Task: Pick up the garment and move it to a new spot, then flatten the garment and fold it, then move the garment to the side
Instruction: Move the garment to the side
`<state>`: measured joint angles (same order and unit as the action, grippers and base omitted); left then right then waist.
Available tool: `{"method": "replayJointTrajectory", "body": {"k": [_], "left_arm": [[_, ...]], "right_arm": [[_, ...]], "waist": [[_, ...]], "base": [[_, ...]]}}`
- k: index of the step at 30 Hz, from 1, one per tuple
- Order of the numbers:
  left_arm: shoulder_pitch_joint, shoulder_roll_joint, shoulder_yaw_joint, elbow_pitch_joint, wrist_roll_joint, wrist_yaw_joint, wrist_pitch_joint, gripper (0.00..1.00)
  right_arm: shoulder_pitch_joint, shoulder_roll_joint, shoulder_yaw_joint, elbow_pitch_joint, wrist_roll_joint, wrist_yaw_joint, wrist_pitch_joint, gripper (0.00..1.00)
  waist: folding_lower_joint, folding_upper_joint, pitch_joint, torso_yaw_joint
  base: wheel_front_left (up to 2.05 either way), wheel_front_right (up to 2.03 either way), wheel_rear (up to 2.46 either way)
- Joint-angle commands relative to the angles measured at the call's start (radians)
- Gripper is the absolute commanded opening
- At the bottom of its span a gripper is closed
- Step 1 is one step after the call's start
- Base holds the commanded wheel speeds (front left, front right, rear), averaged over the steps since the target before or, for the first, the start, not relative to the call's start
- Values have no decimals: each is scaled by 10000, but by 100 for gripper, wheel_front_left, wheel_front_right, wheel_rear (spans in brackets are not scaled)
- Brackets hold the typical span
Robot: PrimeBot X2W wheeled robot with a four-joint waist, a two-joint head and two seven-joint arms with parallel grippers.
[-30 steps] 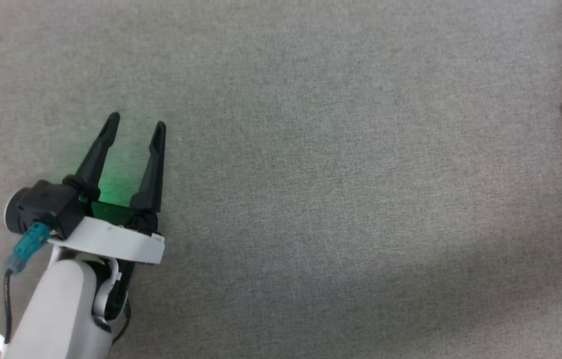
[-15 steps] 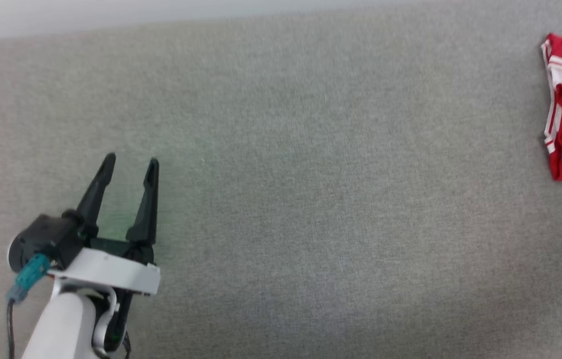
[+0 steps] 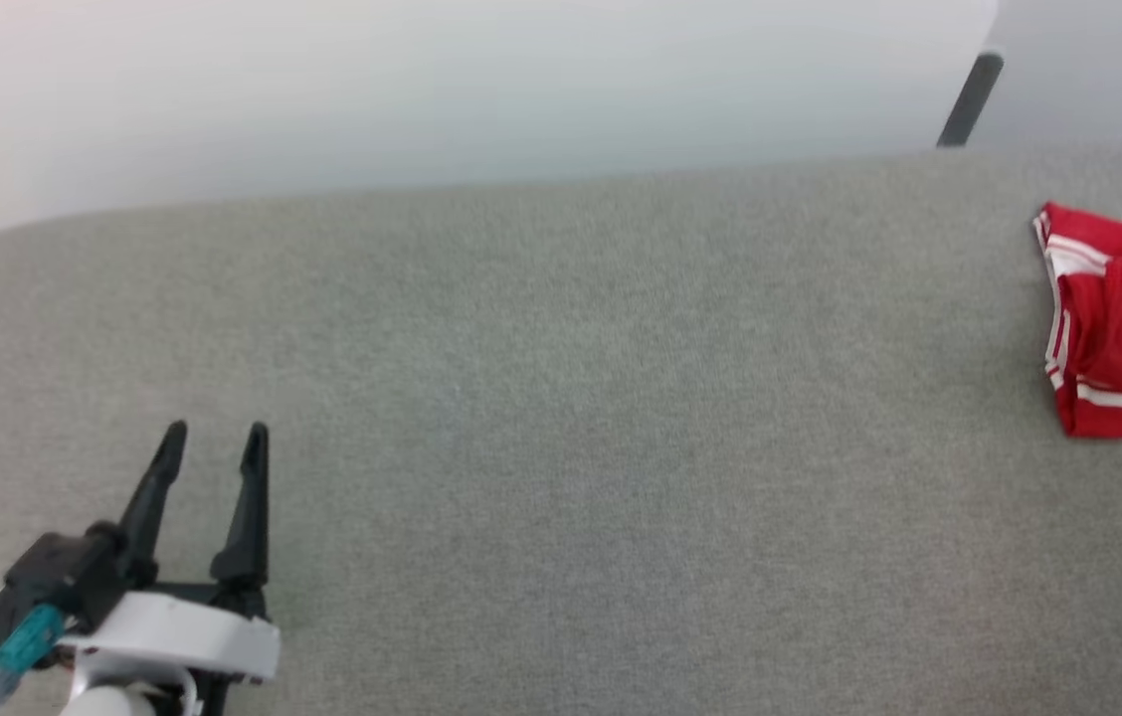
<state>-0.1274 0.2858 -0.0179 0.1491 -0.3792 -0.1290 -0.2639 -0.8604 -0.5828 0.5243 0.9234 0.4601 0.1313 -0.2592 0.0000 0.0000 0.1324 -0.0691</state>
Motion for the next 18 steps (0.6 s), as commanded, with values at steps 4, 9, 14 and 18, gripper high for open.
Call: {"method": "replayJointTrajectory", "body": {"k": [4, 9, 14, 18], "left_arm": [[589, 75, 359, -122, -120, -10, 7, 100], [1119, 54, 630, -198, -144, -10, 7, 100], [1682, -31, 992, -371, -122, 0, 7, 100], [1990, -120, 1246, -510, -51, -3, 7, 100]], "right_arm": [[1140, 221, -951, -1185, -371, -13, -57, 100], [2410, 610, -1904, -2296, -952, -13, -60, 100], [3881, 1158, -2940, -3487, -1653, -13, -61, 100], [4915, 1586, -3660, -4386, -2134, -13, -61, 100]], "waist": [[0, 0, -946, 286], [0, 0, -1290, 312], [0, 0, -1478, 345], [0, 0, -1596, 452]], "base": [[0, 0, 0], [0, 0, 0], [0, 0, 0], [0, 0, 0]]}}
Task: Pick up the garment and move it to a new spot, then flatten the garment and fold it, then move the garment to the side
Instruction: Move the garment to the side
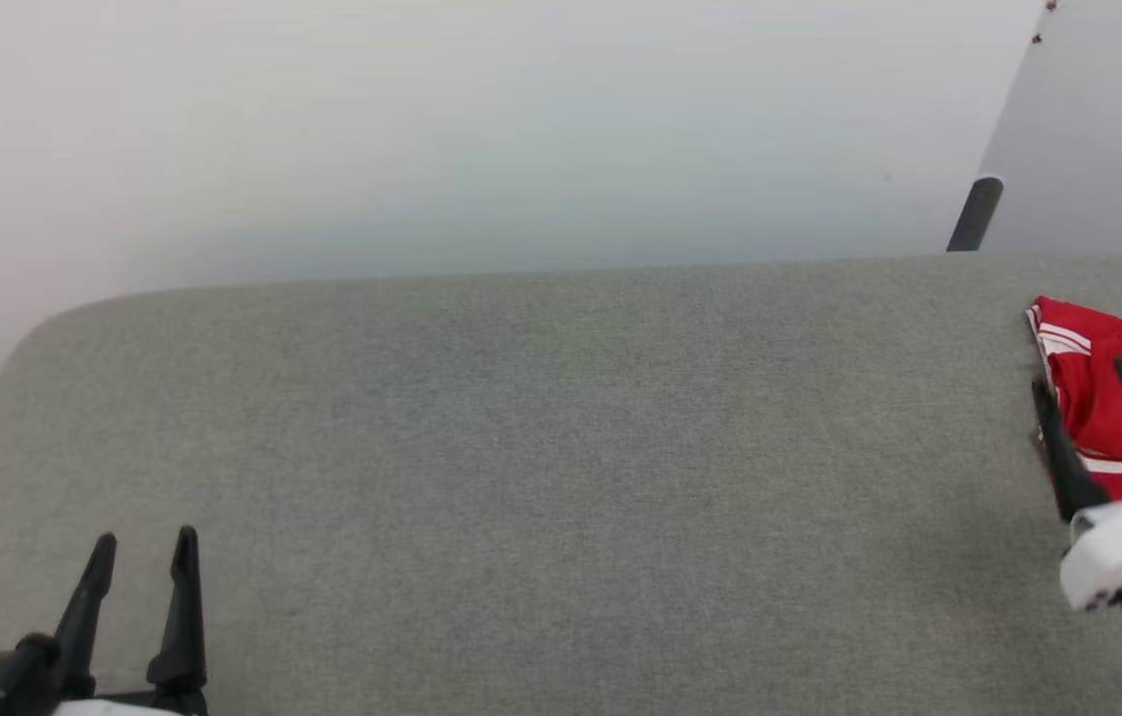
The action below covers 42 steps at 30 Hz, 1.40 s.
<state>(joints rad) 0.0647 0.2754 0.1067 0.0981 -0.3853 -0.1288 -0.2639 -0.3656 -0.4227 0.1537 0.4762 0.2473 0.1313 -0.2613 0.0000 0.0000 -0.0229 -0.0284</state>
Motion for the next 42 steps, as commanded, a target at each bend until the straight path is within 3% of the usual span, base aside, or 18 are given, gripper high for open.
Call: {"method": "replayJointTrajectory", "body": {"k": [1, 11, 22, 42], "left_arm": [[124, -29, 53, -49, 48, -6, 7, 100], [719, -138, 611, -242, 419, -12, 7, 100], [1123, -103, 633, -333, 251, -15, 7, 100], [1296, 43, 326, -506, -19, -16, 7, 100]], "right_arm": [[222, 91, -110, -138, -81, -13, -42, 100], [2560, 1246, -1172, -2157, -979, -13, -41, 100], [4085, 2085, -1519, -3256, -1409, -13, -42, 100], [4689, 2445, -1525, -3798, -1614, -13, -42, 100]], "waist": [[0, 0, -68, 84], [0, 0, -259, 406], [0, 0, -324, 476], [0, 0, -284, 324]], "base": [[0, 0, 0], [0, 0, 0], [0, 0, 0], [0, 0, 0]]}}
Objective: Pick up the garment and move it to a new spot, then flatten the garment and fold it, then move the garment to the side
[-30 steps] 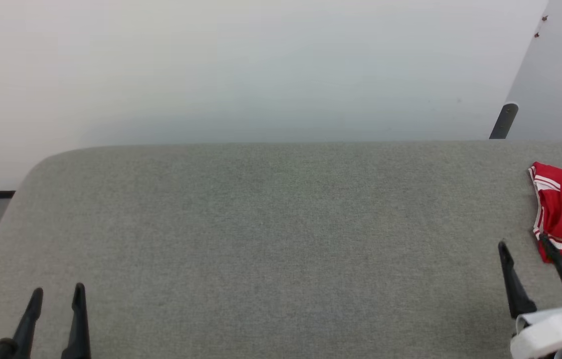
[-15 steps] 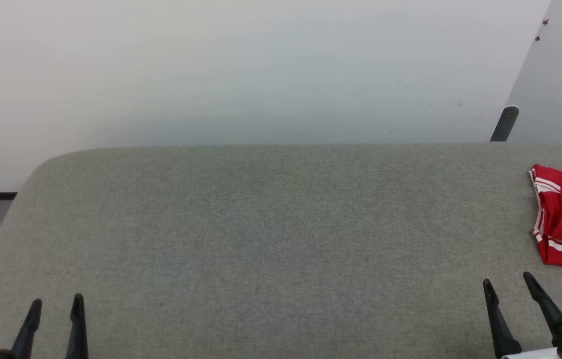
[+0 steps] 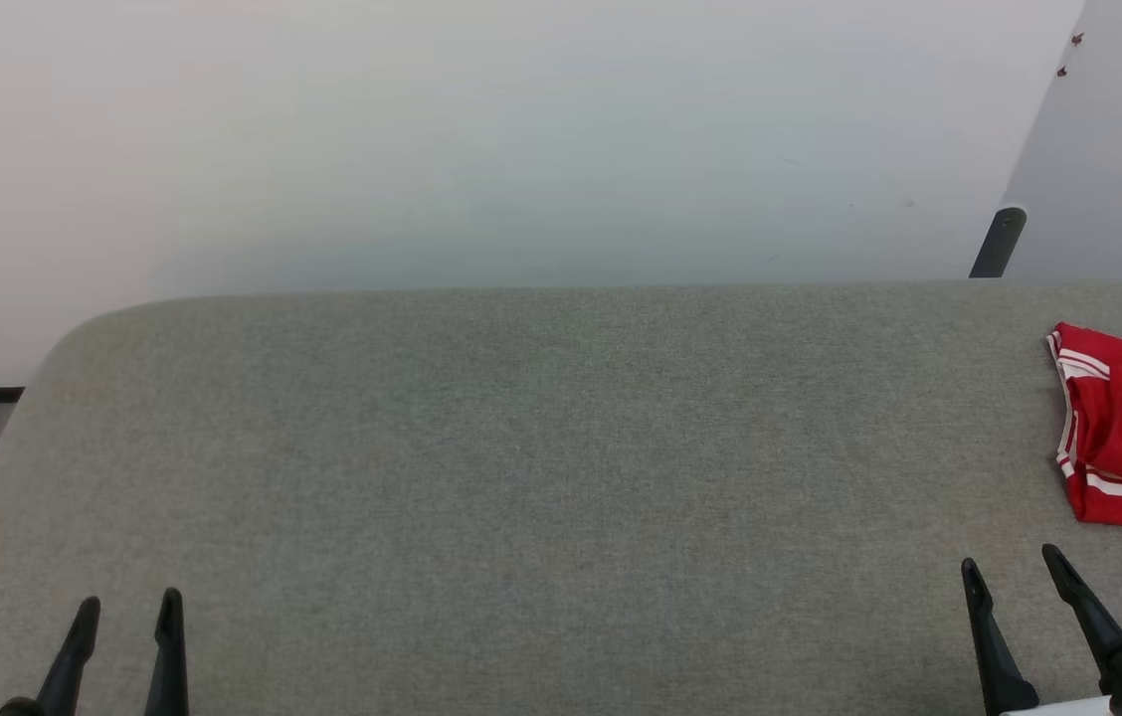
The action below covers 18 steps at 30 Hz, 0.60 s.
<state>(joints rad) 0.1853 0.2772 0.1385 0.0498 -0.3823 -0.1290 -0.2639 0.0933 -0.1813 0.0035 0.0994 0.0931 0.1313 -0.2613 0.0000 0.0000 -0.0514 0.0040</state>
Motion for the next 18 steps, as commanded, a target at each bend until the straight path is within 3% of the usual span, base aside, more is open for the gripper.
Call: {"method": "replayJointTrajectory", "body": {"k": [1, 4, 5, 11, 18], "left_arm": [[105, 46, -22, -11, -34, -14, 7, 100], [100, 63, -1, 16, 67, -14, 7, 100], [38, 46, 25, 14, 86, 0, 0, 0], [89, -357, -113, 504, -9, 2, 48, 0], [-217, -539, -118, 642, -1204, 0, 415, 0]], "right_arm": [[101, 39, -12, -47, -84, -13, -42, 100], [72, 21, 6, -108, -94, -13, -42, 100], [1, 12, -2, -96, -65, 0, 0, 0], [129, 141, 51, 370, 88, 2, 91, 0], [-84, 226, -35, 464, 1594, 1, 419, 0]], "waist": [[0, 0, 2, -4], [0, 0, 4, -3], [0, 0, 5, -4], [0, 0, 12, -7], [0, 0, 42, -9]], "base": [[0, 0, 0], [0, 0, 0], [0, 0, 0], [0, 0, 0], [0, 0, 0]]}}
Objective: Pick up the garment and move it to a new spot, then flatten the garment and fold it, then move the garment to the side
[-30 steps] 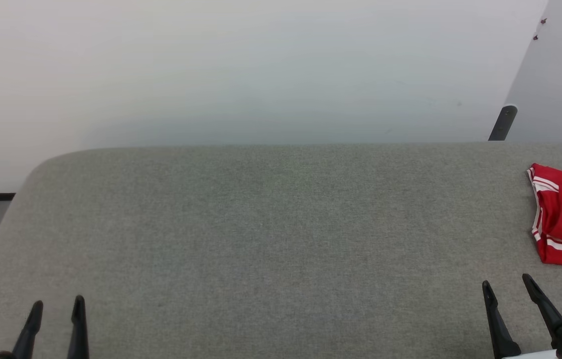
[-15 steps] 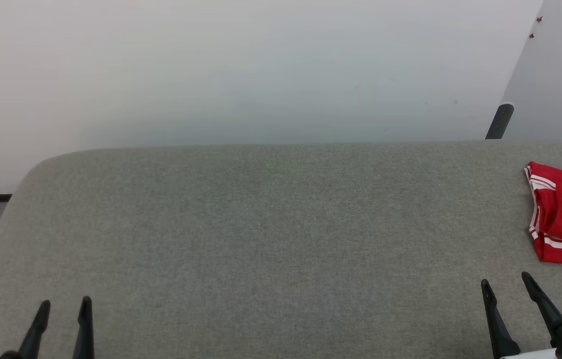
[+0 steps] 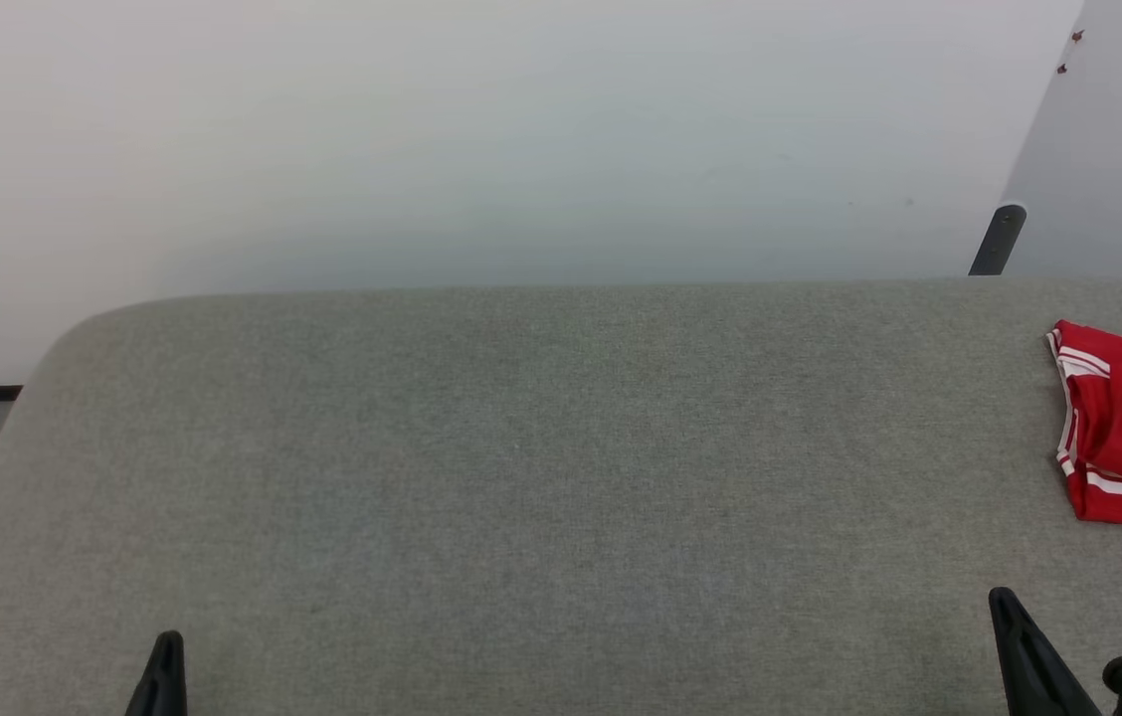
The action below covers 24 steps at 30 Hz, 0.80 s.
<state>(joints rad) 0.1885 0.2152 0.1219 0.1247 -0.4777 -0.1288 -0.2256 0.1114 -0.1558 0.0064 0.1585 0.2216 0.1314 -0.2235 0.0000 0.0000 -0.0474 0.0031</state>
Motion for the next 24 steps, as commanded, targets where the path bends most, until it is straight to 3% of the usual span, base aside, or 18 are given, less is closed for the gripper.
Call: {"method": "replayJointTrajectory", "body": {"k": [1, 24], "left_arm": [[-291, 56, 47, -89, -412, -2, 80, 0], [-1081, -421, 13, 270, -3546, -8, 1029, 0]], "right_arm": [[-295, -17, -77, -112, 514, -1, 86, 0], [-862, 233, -334, 155, 4417, -3, 970, 0]], "waist": [[0, 0, 7, 0], [0, 0, 101, -6]], "base": [[0, 0, 0], [0, 0, 0]]}}
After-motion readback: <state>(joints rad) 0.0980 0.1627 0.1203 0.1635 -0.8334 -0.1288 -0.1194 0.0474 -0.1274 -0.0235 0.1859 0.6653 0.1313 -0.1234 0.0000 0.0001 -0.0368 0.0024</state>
